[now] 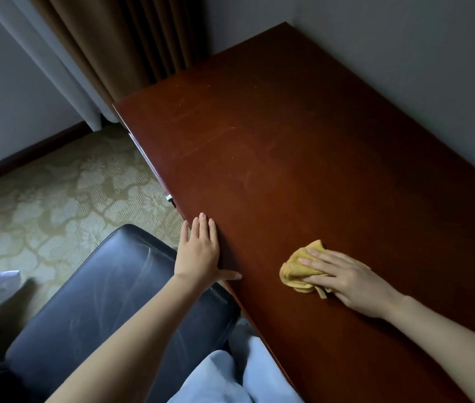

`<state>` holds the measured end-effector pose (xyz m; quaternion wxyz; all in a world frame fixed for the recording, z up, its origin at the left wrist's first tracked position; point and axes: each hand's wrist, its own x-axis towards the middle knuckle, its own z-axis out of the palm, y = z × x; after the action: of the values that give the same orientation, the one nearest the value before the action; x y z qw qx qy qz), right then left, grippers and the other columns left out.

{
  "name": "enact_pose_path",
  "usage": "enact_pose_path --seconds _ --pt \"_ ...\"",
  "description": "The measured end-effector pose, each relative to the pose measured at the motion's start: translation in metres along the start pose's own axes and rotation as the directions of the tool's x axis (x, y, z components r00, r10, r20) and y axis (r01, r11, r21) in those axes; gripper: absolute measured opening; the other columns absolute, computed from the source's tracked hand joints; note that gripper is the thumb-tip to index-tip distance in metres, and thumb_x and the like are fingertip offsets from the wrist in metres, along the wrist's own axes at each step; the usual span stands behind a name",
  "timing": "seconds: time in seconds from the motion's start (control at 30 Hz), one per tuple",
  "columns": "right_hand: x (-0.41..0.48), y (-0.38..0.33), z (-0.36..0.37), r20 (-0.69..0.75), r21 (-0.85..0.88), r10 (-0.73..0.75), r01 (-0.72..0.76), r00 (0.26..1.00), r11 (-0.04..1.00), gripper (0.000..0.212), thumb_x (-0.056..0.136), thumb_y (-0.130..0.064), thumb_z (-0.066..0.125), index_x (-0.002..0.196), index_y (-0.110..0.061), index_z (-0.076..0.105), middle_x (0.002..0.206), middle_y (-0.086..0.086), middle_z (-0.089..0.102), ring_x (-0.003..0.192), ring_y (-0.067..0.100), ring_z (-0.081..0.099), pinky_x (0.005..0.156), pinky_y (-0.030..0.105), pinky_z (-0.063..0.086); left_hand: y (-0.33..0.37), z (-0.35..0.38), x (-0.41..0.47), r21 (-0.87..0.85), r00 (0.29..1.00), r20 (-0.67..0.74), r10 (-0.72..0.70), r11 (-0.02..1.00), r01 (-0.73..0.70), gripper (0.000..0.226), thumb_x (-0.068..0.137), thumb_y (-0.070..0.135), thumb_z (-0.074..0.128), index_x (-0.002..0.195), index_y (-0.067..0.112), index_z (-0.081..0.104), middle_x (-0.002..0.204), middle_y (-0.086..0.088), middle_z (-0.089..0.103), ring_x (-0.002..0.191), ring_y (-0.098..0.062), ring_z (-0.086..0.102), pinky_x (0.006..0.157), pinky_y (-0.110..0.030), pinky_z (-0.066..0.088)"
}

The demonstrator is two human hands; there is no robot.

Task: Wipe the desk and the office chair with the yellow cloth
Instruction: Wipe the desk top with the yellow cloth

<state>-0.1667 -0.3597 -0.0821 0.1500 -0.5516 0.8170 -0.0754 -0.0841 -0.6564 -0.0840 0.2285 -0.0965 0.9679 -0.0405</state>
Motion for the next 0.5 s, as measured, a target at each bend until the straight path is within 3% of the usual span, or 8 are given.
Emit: enact_pose_path --seconds 0.17,0.23,0.3,0.37,0.5 --pt "0.007 0.038 -0.014 -0.006 -0.016 0.071 -0.071 0.997 0.997 0.067 0.061 0.007 0.082 0.120 -0.018 0.065 0.136 0.006 0.053 0.129 0.029 0.046 0.100 0.049 0.043 0.000 0.004 0.003 -0.025 1.000 -0.001 -0.021 0.999 0.021 0.139 0.057 0.090 0.049 0.150 -0.002 0.000 0.158 -0.022 0.001 0.147 -0.032 0.005 0.118 -0.048 0.001" --pt "0.022 0.048 -0.019 -0.033 0.047 0.138 -0.137 0.990 0.989 0.065 0.071 0.009 0.073 0.128 -0.020 0.059 0.142 0.005 0.046 0.136 0.025 0.034 0.107 0.047 0.038 -0.002 0.005 0.003 -0.083 0.999 -0.002 -0.033 0.996 0.032 0.138 0.056 0.089 0.050 0.150 0.001 0.000 0.159 -0.018 0.000 0.148 -0.028 0.003 0.118 -0.047 0.002" --pt "0.040 0.056 -0.020 -0.058 0.110 0.244 -0.237 0.968 0.965 0.064 0.084 0.005 0.060 0.137 -0.027 0.047 0.151 -0.001 0.032 0.142 0.014 0.015 0.117 0.039 0.022 -0.004 0.005 0.002 -0.138 0.999 0.007 -0.037 0.990 0.038 0.137 0.056 0.087 0.053 0.151 0.005 -0.001 0.160 -0.012 -0.003 0.148 -0.023 0.001 0.118 -0.046 0.000" --pt "0.062 0.061 -0.021 -0.046 0.139 0.349 -0.340 0.936 0.930 0.064 0.092 -0.001 0.050 0.143 -0.034 0.033 0.156 -0.007 0.018 0.145 0.011 0.003 0.117 0.029 0.007 -0.008 0.006 0.001 -0.178 0.999 0.017 -0.041 0.983 0.043 0.137 0.056 0.086 0.056 0.152 0.008 -0.003 0.161 -0.007 -0.006 0.148 -0.019 -0.001 0.117 -0.046 -0.003" --pt "0.113 0.056 -0.022 0.009 0.069 0.485 -0.485 0.874 0.872 0.062 0.099 -0.010 0.038 0.150 -0.035 0.014 0.160 -0.002 0.001 0.146 0.023 -0.007 0.119 0.039 0.006 -0.016 0.006 0.001 -0.298 1.000 0.019 -0.015 0.954 0.020 0.134 0.057 0.077 0.068 0.152 0.012 -0.001 0.161 -0.002 -0.006 0.148 -0.015 0.000 0.117 -0.047 0.000"
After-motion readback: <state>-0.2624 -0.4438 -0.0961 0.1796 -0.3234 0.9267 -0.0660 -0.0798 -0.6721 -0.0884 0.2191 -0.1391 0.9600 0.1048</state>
